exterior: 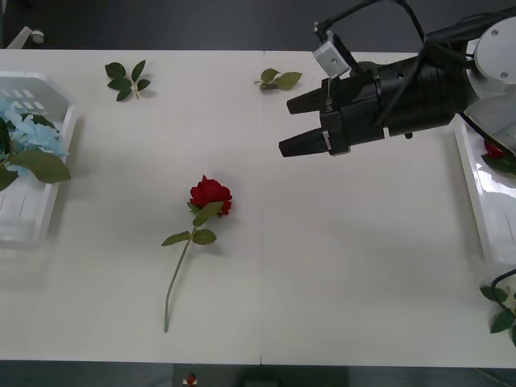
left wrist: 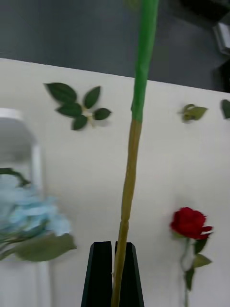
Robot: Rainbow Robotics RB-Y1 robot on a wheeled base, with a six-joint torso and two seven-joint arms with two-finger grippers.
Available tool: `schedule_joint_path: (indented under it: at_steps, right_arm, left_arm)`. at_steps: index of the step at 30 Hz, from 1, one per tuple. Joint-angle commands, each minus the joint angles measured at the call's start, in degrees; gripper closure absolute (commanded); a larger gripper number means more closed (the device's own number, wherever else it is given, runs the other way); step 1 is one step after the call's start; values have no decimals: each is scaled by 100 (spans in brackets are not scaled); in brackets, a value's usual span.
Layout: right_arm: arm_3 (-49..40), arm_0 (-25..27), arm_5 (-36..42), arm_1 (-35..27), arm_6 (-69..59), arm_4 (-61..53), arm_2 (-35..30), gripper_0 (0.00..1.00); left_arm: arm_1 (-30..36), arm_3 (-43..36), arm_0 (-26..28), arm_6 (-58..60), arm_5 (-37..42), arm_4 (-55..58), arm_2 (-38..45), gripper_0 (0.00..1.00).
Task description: Put the red flowers into the right box and the blue flowers into the left box
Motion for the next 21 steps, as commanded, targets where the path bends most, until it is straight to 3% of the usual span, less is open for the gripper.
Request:
schedule_joint_path:
  at_steps: [1,7,17,21]
  right_arm:
    - [-205,-170,-341,-468,575,-18,613,0]
    - [-205,-179,-754,-766,803,360,1062,0]
    - [-205,-223,-877,-828,918,878,1062,0]
    - [-205,-223,-868,-828,988,870,1079,0]
  left_arm:
    - [179,157,-115,-229,-19,-949,424,100]
    - [170,157,271,-343,-819,-1995,512,100]
    - [-208,157,1141,-932,-2726,-2153,91,100]
    - [-348,157,1247,-1011,-2814,-2189,38,100]
